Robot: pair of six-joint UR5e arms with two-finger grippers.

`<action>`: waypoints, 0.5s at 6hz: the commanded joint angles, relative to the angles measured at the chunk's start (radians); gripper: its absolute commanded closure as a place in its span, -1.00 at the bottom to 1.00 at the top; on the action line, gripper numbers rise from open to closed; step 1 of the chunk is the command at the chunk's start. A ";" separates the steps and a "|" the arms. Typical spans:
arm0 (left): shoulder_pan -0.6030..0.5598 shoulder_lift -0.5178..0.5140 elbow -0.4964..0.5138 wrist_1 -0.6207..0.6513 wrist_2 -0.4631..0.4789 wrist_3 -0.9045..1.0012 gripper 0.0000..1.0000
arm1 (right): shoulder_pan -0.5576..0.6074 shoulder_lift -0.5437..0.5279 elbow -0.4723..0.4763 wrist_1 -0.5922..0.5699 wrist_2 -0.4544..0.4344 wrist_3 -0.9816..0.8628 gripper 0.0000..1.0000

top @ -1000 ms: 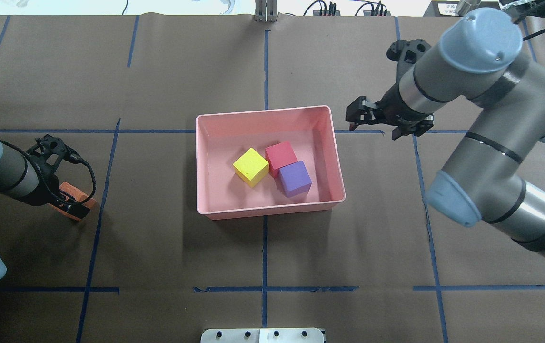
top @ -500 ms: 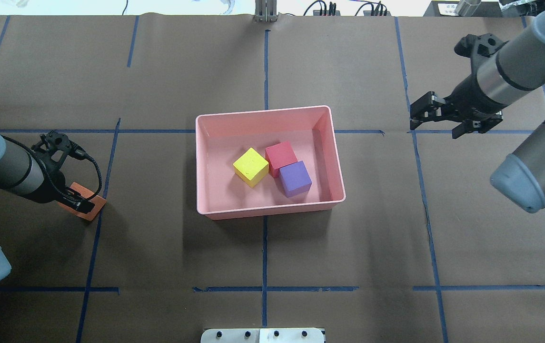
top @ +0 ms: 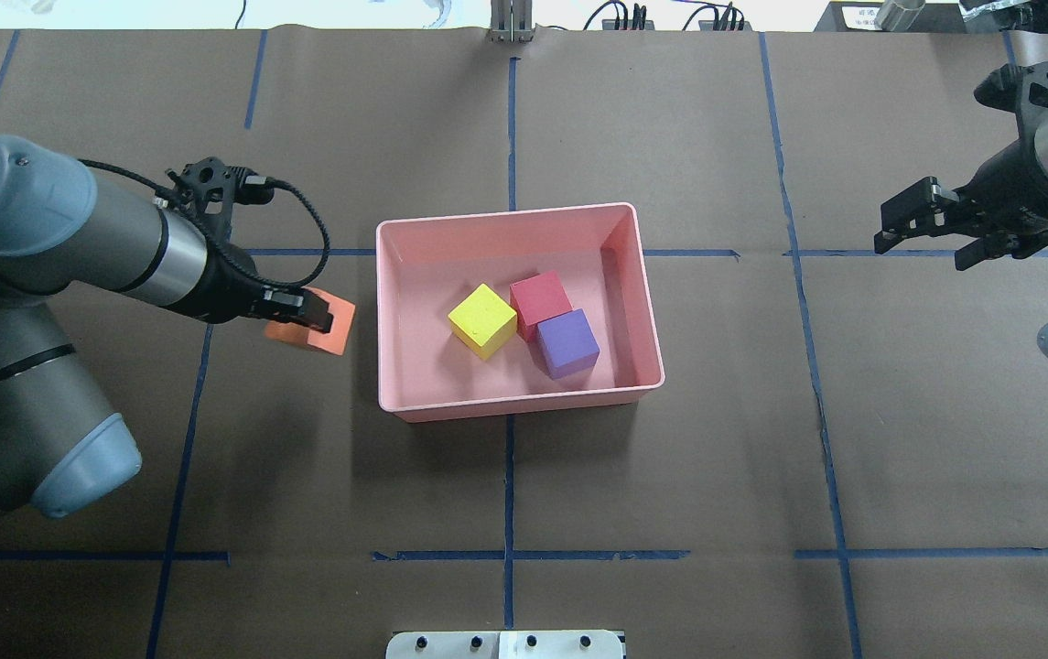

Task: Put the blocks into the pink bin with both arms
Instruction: 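Carry the orange cube into the bin with the left gripper and release it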

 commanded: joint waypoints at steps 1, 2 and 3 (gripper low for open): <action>0.026 -0.183 0.105 -0.004 0.002 -0.158 0.98 | 0.002 -0.001 -0.001 0.000 -0.002 -0.002 -1.00; 0.052 -0.185 0.114 -0.006 0.003 -0.158 0.82 | 0.002 0.000 -0.002 0.000 -0.004 -0.002 -1.00; 0.077 -0.181 0.114 -0.006 0.024 -0.157 -0.56 | 0.000 0.002 -0.004 -0.001 -0.005 -0.002 -1.00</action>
